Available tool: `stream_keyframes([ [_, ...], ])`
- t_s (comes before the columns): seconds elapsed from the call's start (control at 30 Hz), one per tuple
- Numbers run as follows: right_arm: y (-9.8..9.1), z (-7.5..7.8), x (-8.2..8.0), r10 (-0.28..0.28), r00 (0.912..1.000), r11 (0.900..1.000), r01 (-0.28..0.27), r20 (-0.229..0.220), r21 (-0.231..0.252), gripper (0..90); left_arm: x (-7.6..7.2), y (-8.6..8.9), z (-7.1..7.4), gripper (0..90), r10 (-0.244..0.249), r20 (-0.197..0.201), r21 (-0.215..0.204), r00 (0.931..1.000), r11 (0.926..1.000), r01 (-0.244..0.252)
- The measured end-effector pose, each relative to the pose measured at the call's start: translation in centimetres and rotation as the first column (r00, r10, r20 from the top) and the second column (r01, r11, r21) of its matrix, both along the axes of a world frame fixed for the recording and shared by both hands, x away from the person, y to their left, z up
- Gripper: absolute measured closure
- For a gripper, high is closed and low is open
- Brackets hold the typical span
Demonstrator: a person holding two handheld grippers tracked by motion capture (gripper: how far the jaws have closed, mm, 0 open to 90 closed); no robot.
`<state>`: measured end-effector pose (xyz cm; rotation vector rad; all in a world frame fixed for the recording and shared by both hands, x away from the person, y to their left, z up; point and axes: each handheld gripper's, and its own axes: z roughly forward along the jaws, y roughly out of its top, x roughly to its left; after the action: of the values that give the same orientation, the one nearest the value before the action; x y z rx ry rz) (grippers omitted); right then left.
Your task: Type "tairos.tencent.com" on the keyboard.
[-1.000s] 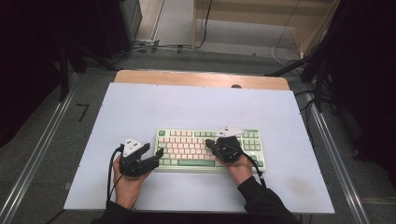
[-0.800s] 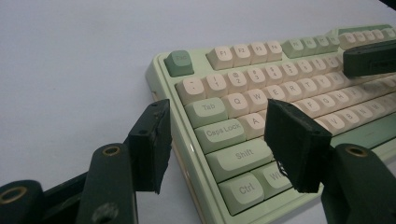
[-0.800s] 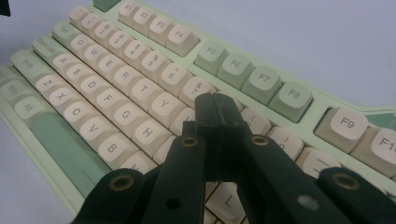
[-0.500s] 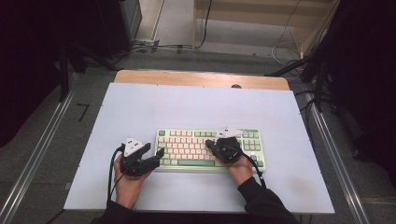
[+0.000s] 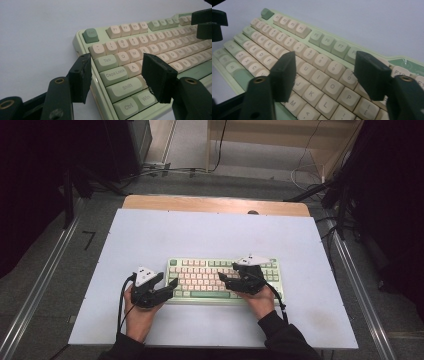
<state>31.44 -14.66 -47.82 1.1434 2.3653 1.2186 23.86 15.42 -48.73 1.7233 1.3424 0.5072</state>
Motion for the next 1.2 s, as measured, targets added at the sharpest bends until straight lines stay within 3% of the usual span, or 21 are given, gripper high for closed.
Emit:
stream_keyframes([
  [0.13, -0.4, -0.2, 0.1, -0.026, 0.9997, 0.9997, 0.026, -0.003, -0.003, 23.8, 0.2, -0.2, 0.0, 41.7, -0.013, -0.001, -0.001, 0.9999, 0.9999, 0.013],
  [0.47, -1.6, -0.2, -0.2, -0.059, 0.9982, 0.9982, 0.059, -0.008, -0.009, 22.4, 0.9, -1.1, 0.2, 46.3, -0.06, 0.003, -0.009, 0.9982, 0.9981, 0.06],
  [0.6, -2.0, -0.3, -0.3, -0.074, 0.9971, 0.9972, 0.074, -0.015, -0.009, 22.5, 1.3, -1.6, 0.2, 55.0, -0.092, 0.01, -0.02, 0.9957, 0.9955, 0.093],
  [0.87, -2.8, -0.2, -0.6, -0.1, 0.9949, 0.995, 0.1, -0.01, -0.003, 22.6, 3.0, -3.8, 0.2, 88.2, -0.18, -0.003, -0.028, 0.9836, 0.9832, 0.18],
  [1.2, -4.0, -0.2, -1.1, -0.136, 0.9906, 0.9907, 0.136, -0.013, -0.002, 22.6, 4.3, -5.4, 0.1, 90.0, -0.219, -0.011, -0.012, 0.9756, 0.9756, 0.219],
])
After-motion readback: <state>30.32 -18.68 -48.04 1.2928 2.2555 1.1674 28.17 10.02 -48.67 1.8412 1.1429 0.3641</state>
